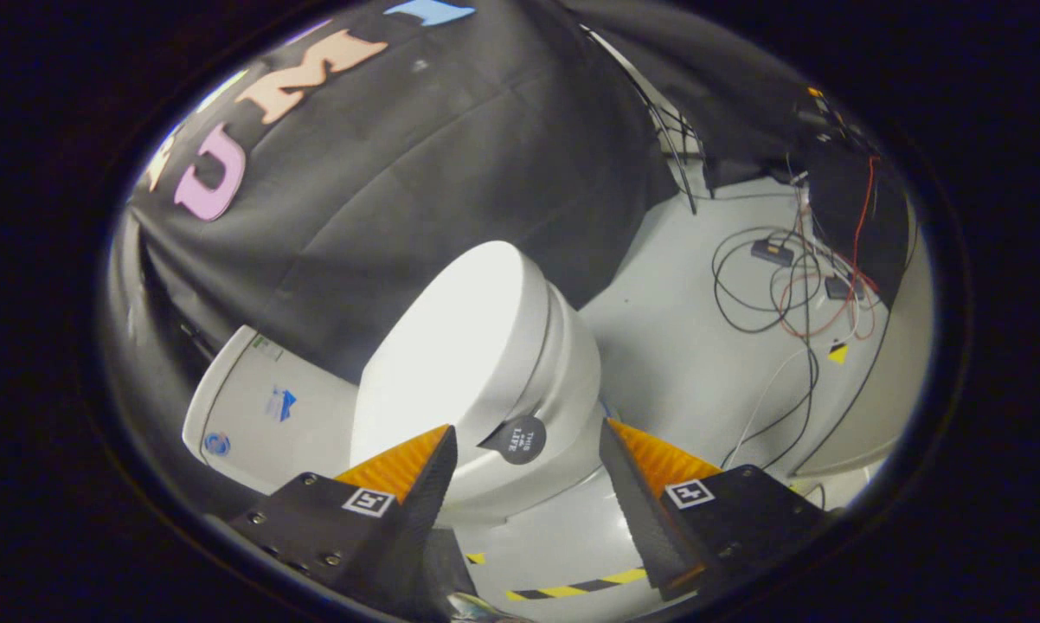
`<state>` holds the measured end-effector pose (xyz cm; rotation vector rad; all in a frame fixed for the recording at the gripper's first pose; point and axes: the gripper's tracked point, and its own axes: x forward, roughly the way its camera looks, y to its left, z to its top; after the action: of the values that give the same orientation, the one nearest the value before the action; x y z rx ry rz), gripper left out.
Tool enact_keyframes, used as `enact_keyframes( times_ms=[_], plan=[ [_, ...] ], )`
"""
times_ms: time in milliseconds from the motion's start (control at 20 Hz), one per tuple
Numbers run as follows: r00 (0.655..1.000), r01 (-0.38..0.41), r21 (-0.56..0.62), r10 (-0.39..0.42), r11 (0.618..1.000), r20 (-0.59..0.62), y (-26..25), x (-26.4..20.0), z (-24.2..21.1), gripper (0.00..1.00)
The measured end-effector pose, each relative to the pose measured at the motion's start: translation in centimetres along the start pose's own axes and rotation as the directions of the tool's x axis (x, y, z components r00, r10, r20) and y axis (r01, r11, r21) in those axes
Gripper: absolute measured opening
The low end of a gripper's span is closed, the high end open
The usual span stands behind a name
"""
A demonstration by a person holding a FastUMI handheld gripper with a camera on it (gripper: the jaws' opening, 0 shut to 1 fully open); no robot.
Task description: Open the toilet lid.
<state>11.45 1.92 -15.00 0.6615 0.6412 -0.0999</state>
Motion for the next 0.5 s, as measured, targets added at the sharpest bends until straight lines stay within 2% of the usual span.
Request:
enact_keyframes(
  times_ms=[200, 350, 450, 500],
  plan=[
    [0.998, -0.038, 0.143, 0.045, 0.989, -0.046, 0.4, 1.6, -0.5, 0.97],
    [0.986, -0.100, 0.237, 0.127, 0.966, -0.103, 2.0, 2.8, -1.3, 0.97],
    [0.984, -0.105, 0.268, 0.139, 0.958, -0.111, 2.2, 3.8, -0.9, 0.88],
    [0.984, -0.096, 0.264, 0.131, 0.960, -0.118, 1.8, 4.1, -1.1, 0.88]
  ],
)
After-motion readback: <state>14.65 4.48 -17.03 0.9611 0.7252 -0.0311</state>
